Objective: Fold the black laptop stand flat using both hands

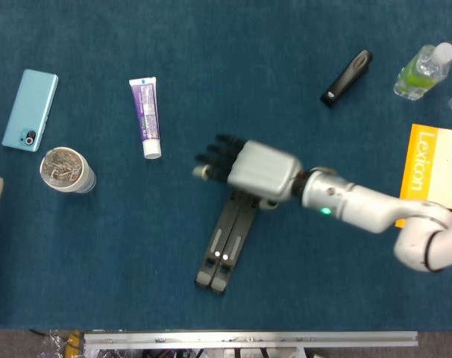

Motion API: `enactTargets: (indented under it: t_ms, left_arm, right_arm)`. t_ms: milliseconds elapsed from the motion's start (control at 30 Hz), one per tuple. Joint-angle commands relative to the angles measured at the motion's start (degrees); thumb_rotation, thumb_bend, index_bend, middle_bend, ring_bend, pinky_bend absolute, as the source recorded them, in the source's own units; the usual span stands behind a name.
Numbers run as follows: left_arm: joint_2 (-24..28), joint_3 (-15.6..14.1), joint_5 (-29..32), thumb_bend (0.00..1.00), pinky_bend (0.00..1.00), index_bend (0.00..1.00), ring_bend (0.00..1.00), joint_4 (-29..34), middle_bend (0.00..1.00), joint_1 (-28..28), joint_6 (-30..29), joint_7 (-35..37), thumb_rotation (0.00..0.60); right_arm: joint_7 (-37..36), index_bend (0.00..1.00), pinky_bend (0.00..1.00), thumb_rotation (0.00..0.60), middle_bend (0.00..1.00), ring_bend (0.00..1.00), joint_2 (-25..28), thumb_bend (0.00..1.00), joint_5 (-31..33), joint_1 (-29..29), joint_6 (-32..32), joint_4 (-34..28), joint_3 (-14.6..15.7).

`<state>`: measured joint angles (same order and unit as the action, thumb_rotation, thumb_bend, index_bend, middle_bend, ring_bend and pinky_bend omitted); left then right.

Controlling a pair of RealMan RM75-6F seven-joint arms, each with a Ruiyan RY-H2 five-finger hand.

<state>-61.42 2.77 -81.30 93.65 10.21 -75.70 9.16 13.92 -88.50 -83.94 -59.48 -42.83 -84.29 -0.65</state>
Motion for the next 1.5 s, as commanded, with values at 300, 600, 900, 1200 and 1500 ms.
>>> enactTargets:
  t_ms: [300, 600, 900, 1200, 1500]
  left_arm:
    - [-1.13, 1.67, -3.47, 0.34, 0.00, 0.00, 0.00, -2.27, 0.00, 2.13, -2.81, -8.47, 0.600]
    - [-2.07, 1.60, -3.34, 0.34, 0.00, 0.00, 0.00, -0.33, 0.00, 2.38, -3.31, -14.18, 0.600]
    - [-2.29, 0.56, -2.44, 0.34, 0.00, 0.00, 0.00, 0.30, 0.00, 0.52, -4.76, -14.31, 0.600]
    - [-2.04, -0.11, -3.00, 0.34, 0.00, 0.00, 0.00, -0.03, 0.00, -2.11, -8.23, -11.31, 0.600]
    - [-1.40, -0.42, -2.60, 0.34, 0.00, 0.00, 0.00, 0.33, 0.00, -2.61, -7.77, -11.38, 0.600]
  right_arm:
    - [14.58, 0.00, 0.00, 0.600, 0.10, 0.00, 13.56, 0.04, 13.38, 16.92, -22.95, -15.84, -2.09]
    - [14.76, 0.00, 0.00, 0.600, 0.15, 0.01, 18.81, 0.07, 11.74, 28.51, -36.03, -19.35, 1.38]
    - [13.28, 0.00, 0.00, 0.600, 0.16, 0.01, 22.56, 0.07, 8.98, 39.37, -46.72, -20.99, 4.04]
    - [10.75, 0.00, 0.00, 0.600, 0.16, 0.01, 23.77, 0.07, 8.26, 46.10, -50.09, -19.96, 4.81]
    - [10.47, 0.00, 0.00, 0.600, 0.16, 0.01, 23.90, 0.07, 7.63, 48.73, -50.02, -20.00, 3.51]
